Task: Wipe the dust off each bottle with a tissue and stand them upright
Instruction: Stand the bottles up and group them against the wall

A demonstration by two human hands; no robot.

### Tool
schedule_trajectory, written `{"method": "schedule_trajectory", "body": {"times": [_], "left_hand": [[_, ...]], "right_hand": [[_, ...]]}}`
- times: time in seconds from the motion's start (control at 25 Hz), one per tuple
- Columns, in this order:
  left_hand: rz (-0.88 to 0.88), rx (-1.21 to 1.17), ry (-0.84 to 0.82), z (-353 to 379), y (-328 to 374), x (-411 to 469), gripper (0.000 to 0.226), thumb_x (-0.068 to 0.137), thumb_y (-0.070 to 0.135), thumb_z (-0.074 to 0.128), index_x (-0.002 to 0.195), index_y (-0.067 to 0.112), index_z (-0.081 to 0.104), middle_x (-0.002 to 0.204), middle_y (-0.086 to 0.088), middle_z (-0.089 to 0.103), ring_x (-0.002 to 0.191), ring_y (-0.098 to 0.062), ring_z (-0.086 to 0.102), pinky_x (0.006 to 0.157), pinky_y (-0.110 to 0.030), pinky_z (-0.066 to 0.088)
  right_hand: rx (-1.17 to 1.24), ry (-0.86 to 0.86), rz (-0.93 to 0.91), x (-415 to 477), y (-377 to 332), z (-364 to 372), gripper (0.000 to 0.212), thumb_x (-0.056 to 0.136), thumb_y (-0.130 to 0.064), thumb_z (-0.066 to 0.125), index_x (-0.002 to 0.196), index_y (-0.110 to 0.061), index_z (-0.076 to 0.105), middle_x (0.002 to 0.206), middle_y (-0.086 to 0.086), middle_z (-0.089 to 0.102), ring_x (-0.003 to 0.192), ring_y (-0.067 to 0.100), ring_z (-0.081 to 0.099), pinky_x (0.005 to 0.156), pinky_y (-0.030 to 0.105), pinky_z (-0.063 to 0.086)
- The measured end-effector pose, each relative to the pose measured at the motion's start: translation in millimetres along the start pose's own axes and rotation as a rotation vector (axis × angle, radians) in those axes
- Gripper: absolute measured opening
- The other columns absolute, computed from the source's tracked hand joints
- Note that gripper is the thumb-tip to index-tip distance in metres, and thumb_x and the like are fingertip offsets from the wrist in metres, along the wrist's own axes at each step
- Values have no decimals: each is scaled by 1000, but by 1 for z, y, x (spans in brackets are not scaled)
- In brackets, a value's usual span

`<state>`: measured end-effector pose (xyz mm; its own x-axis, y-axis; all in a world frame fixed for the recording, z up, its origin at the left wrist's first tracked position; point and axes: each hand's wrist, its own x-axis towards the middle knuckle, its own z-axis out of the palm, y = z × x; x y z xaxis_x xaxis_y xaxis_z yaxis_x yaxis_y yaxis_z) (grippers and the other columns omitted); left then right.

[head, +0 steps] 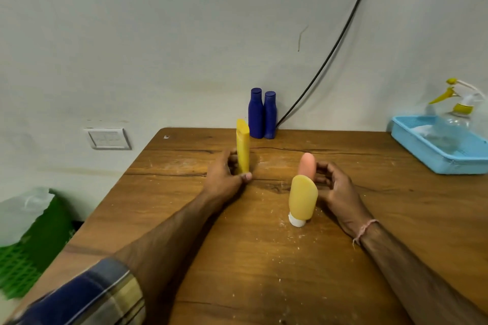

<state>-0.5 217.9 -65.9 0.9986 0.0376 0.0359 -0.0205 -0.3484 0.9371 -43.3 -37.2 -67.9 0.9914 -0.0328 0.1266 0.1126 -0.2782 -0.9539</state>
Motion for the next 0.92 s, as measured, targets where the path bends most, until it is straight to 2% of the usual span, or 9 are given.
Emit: {"method": "schedule_trajectory", "body": {"times": [0.08,0.24,0.44,0.6,0.8,0.92], "left_hand": [[-27,27,58,2,1,33,72,80,19,82,142,24,46,134,0,59,121,-22,57,101,-47,53],[-47,73,146,6,3,92,68,82,23,82,140,20,47,137,-6,60,124,-27,58,104,-48,51],[-22,118,145,11,2,140,71,82,26,82,141,18,45,136,-9,60,120,-26,60,102,-45,53],[-5,152,137,14,3,159,71,81,29,83,140,19,45,134,-8,61,116,-25,61,97,-41,55],[-2,186,140,16,2,174,72,79,32,84,139,19,45,135,-8,61,116,-25,62,97,-44,55],[1,179,138,16,0,179,72,79,30,85,138,18,44,135,-9,60,118,-26,61,98,-43,55]], "right_hand": [[-26,-47,1,1,0,0,72,73,3,79,128,-33,51,128,1,61,114,16,62,92,42,57],[-116,-56,8,3,-2,0,85,68,-7,85,137,-34,44,131,-4,58,115,13,60,95,43,55],[-178,-65,-20,9,3,1,74,66,-23,89,126,-42,51,115,-10,66,103,9,66,87,39,59],[-167,9,-6,22,1,4,67,67,-25,88,122,-38,52,109,-9,66,97,11,66,84,39,59],[-255,85,-41,63,3,11,75,76,-21,82,142,-24,46,118,-13,57,104,7,58,81,20,49],[-297,131,-68,99,6,16,69,81,-19,78,142,-18,46,126,-4,58,110,14,56,85,26,46]]}}
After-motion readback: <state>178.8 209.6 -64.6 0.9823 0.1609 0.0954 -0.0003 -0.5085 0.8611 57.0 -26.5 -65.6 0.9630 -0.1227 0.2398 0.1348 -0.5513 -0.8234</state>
